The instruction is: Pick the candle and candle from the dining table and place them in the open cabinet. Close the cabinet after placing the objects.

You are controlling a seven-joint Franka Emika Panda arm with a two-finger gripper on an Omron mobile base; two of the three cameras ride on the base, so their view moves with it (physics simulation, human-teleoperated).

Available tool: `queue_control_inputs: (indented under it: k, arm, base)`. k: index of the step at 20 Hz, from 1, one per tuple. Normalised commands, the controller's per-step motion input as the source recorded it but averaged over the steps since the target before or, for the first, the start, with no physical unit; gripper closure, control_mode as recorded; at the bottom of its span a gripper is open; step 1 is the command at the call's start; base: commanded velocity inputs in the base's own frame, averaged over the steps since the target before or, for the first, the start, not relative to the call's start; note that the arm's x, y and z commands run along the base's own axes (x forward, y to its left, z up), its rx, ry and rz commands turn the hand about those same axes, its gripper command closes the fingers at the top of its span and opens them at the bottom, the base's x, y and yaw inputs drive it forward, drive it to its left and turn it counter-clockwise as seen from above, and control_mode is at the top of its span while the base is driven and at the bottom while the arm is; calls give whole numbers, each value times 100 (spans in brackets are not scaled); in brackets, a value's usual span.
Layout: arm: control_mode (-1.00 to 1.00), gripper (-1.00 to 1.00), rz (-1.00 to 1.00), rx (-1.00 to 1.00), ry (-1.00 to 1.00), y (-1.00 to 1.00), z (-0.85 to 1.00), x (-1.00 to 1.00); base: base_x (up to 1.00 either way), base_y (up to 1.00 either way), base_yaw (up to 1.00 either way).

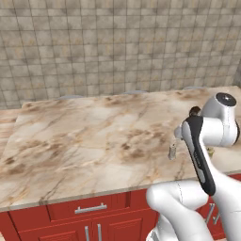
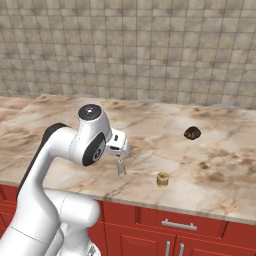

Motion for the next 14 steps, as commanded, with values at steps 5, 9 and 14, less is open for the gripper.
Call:
queue_control_inputs:
  k: [5,9,14]
  arm:
    - [-100,-100,9,0,0,-16,-47,7]
    - [-100,-100,20,0,-3,0,-45,25]
    - [-100,-100,30,0,-13,0,-38,23]
  base:
    - [0,0,0]
    - [0,0,0]
    - [0,0,0]
